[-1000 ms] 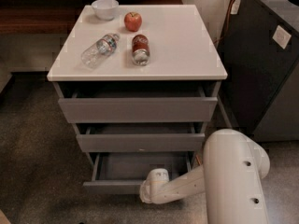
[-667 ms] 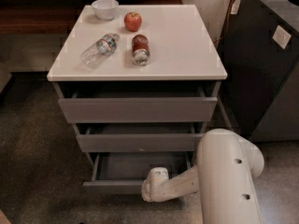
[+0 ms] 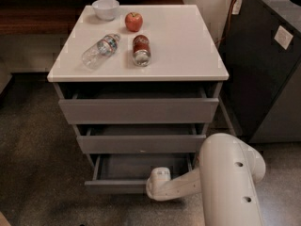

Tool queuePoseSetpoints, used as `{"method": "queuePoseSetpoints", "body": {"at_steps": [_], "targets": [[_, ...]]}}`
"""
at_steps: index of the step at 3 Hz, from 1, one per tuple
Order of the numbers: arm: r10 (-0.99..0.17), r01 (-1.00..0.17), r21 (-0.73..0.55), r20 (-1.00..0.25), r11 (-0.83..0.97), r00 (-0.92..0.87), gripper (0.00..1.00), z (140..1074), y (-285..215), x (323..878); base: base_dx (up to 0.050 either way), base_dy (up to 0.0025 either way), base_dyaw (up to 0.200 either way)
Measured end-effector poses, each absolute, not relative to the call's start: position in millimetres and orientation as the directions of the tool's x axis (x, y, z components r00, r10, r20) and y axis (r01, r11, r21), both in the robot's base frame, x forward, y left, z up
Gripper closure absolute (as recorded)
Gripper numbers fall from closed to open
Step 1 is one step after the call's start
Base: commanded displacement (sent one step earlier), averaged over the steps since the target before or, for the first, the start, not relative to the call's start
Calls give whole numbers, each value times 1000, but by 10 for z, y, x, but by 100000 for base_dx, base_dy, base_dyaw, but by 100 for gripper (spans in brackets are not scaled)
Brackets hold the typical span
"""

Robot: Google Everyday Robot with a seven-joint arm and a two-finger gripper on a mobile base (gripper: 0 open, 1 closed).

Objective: Close bottom drawer

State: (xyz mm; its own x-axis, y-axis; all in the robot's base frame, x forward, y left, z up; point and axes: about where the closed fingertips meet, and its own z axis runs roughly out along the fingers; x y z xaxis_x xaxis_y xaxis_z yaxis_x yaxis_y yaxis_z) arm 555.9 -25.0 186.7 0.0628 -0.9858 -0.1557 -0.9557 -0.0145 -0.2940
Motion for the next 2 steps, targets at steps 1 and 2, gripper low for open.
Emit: {"method": "queuePoseSetpoints", "body": {"at_steps": [1,2], "targets": [[-990,-945,-327,-133,6,39,100,1859,-361,5693,0,0,0],[-992,-932,-363,-122,24,22,100,1855,-461,5845,0,0,0]]}}
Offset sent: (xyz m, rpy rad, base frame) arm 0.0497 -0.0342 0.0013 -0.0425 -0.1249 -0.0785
